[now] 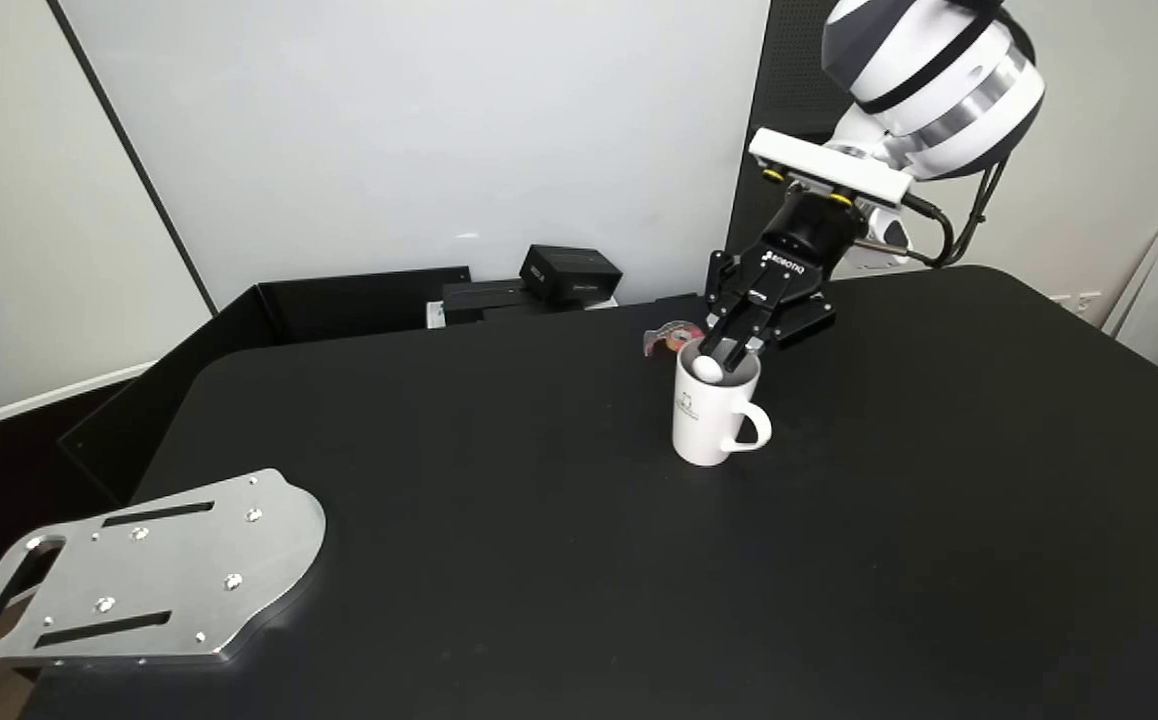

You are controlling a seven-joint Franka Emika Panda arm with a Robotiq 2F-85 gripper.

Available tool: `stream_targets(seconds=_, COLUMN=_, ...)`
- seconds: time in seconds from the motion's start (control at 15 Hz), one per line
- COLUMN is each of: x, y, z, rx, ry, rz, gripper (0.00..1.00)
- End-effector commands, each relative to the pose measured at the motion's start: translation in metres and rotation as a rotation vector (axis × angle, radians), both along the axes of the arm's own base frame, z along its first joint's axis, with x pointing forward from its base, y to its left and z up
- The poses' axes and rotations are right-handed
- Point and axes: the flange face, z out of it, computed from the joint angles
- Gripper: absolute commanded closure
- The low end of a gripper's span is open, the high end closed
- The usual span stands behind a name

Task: Place the white spoon inside the mug

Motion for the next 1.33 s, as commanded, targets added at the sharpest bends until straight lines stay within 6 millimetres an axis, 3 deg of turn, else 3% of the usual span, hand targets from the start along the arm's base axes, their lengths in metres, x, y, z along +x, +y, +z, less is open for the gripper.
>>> stream_targets(seconds=0.0, x=0.018, y=0.001, z=0.039, rx=-0.006, ry=-0.082, rz=0.02, gripper=0.41)
stream_targets(seconds=0.33, x=0.025, y=-0.001, z=0.103, rx=-0.095, ry=-0.261, rz=0.124, gripper=0.07)
stream_targets(seconds=0.47, x=0.023, y=-0.004, z=0.124, rx=-0.155, ry=-0.323, rz=0.195, gripper=0.0)
stream_targets(seconds=0.87, x=0.012, y=-0.019, z=0.161, rx=-0.377, ry=-0.523, rz=0.387, gripper=0.0)
stream_targets(seconds=1.27, x=-0.001, y=-0.035, z=0.172, rx=-0.58, ry=-0.825, rz=0.392, gripper=0.0)
